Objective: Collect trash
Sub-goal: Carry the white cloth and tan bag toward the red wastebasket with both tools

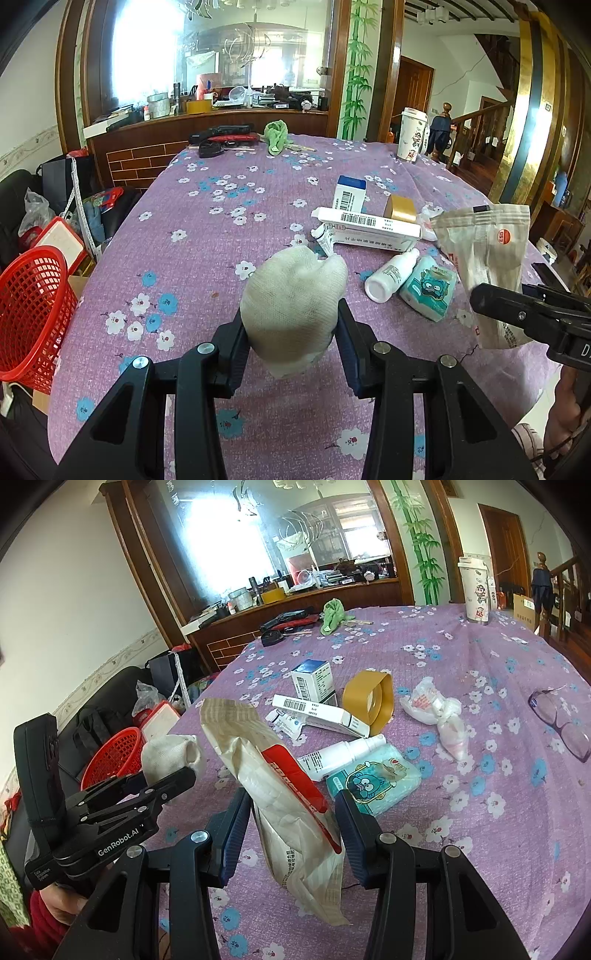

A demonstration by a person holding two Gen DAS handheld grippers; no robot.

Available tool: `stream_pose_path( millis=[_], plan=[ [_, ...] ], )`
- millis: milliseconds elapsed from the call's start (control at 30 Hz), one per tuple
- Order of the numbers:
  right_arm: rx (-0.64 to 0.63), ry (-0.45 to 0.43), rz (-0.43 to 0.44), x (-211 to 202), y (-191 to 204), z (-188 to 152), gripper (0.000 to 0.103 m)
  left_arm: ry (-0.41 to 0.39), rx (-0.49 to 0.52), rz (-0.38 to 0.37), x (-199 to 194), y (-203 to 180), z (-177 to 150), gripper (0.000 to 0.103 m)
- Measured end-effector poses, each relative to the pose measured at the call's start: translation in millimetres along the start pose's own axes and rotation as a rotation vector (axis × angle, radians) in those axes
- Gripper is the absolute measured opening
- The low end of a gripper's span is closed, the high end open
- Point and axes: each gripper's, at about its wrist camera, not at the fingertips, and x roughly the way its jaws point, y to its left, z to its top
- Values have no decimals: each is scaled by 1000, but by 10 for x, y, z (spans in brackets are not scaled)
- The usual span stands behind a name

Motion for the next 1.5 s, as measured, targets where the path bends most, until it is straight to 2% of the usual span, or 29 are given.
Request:
stream_pose_path(
  millis=[367, 600, 700, 900, 1233, 1433, 1500],
  plan=[
    [11, 13, 13, 40, 12, 28, 51, -6, -24, 18, -27, 90, 16, 41],
    [-24, 36, -2, 173, 167, 146, 51, -15, -109, 20, -107, 391, 43, 41],
    [-29, 53, 13, 287, 252, 163, 51, -37, -122, 51, -167, 497, 46, 41],
    [28, 114, 65, 467, 250, 109, 51, -30, -144, 61, -196, 630, -10, 41],
    [-3, 92, 38, 352, 242, 78, 51, -36, -105, 46, -261, 439, -41, 41],
    [9, 117, 21, 431, 138, -49, 51, -11, -110, 12, -174, 368, -23, 41],
    [17, 112, 10, 458, 95, -78, 51, -17, -89, 33, -151, 326, -36, 41]
  ],
)
